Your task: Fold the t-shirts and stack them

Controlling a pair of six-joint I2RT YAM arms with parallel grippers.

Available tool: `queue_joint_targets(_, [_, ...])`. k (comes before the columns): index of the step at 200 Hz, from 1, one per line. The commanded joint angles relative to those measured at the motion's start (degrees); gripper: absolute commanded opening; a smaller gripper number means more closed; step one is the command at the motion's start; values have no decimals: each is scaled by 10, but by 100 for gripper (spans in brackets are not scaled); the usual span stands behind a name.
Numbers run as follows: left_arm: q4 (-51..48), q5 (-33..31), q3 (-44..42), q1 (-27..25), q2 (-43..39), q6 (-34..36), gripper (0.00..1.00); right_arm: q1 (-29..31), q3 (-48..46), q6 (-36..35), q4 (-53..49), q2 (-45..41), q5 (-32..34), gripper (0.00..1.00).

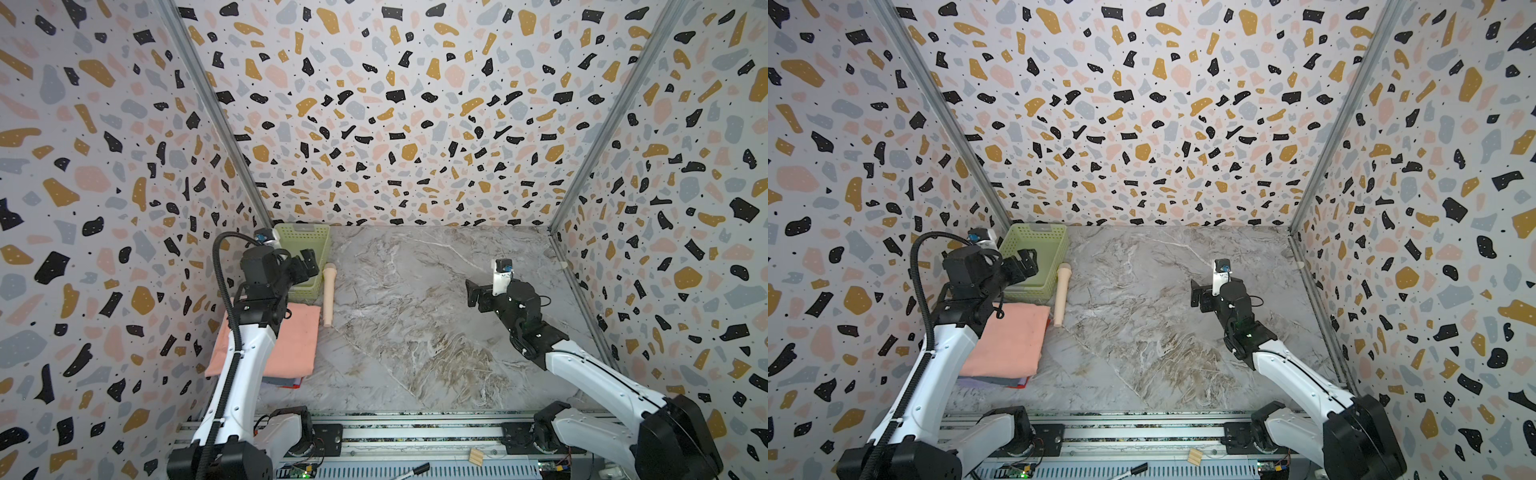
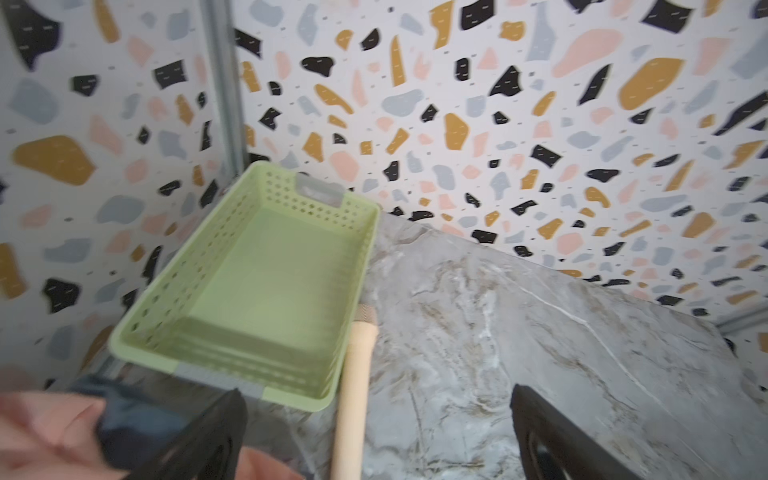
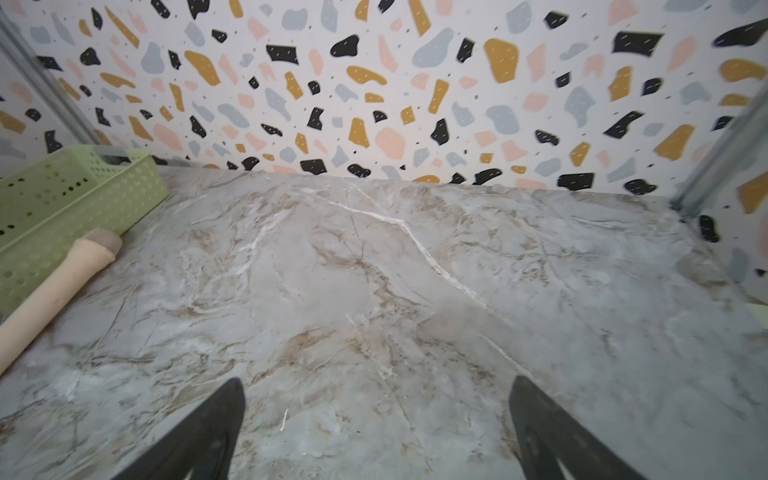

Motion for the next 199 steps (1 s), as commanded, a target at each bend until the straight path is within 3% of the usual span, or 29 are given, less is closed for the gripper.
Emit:
queue_joint_targets(1, [107,21,-22,-35,9,-2,100,-16,27,13,-59,-53,81,99])
queue_joint_targets(16, [132,-40,-43,-70,16,15,100,-31,28,24,-97,-82,127,99])
queue_joint_targets(39, [157,-192,-81,-128,29,77,100,-69,29,49,-160,-124,187,99])
queue_joint_targets(64, [255,-253,-141,-141,46,92,100,-116,17,83,-194,-155,230,99])
queue_joint_targets(114, [507,-325,-326,-191,-9,178,100,-228,25,124,-233,-105,150,99])
queue_joint_targets(142, [531,-365,-378,-190,-41,198,100,-265,30,127,-192,-35,111,99])
queue_joint_targets(161, [519,-378,-383,-191,-51,191,100,-269,10,129,-134,5,135,99])
queue_joint_targets(199, [550,-453,-450,-190,-72,182,99,-263,-81,79,63,32,103,99])
